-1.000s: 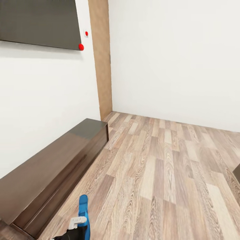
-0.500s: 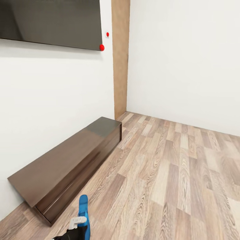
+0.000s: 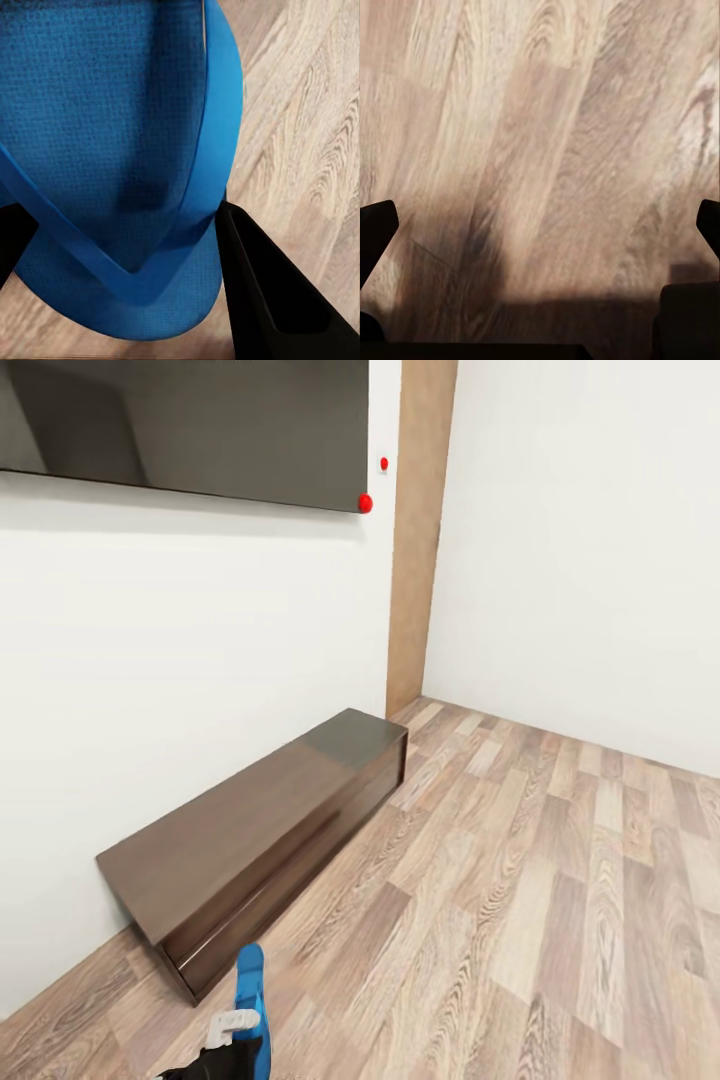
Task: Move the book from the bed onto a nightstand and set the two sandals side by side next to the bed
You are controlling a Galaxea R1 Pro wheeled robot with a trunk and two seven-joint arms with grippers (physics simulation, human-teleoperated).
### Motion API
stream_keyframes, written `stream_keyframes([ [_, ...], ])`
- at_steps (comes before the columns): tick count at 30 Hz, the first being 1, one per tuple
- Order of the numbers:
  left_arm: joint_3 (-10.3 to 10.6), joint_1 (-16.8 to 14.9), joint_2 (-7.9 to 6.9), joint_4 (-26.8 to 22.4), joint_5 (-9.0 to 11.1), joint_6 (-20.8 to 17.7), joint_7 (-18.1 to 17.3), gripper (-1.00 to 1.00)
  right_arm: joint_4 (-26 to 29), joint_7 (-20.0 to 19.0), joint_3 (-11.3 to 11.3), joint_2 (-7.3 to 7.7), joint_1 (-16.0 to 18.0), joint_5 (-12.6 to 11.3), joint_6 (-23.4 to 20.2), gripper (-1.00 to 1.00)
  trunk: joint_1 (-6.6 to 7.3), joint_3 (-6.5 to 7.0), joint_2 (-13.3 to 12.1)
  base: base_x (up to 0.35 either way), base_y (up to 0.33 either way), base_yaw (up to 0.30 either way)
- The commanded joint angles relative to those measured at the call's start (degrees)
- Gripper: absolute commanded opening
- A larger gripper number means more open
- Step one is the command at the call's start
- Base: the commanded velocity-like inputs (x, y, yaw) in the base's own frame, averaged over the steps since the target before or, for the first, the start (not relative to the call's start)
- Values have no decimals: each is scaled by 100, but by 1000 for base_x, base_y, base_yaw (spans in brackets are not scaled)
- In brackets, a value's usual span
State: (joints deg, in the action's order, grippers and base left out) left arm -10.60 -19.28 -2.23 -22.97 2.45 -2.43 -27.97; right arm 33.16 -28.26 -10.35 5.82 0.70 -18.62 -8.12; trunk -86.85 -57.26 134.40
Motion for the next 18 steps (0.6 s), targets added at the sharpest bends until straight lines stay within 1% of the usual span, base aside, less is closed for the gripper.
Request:
stream_keyframes([
  [1, -30, -5, 3, 3, 19, -20, -42, -100, 6, -26, -19, -2, 0, -59, -58, 100, 1, -5, 2, 0, 0, 294],
  [18, -30, -5, 3, 3, 19, -20, -42, -100, 6, -30, -19, 2, 0, -60, -58, 100, 1, -5, 2, 0, 0, 294],
])
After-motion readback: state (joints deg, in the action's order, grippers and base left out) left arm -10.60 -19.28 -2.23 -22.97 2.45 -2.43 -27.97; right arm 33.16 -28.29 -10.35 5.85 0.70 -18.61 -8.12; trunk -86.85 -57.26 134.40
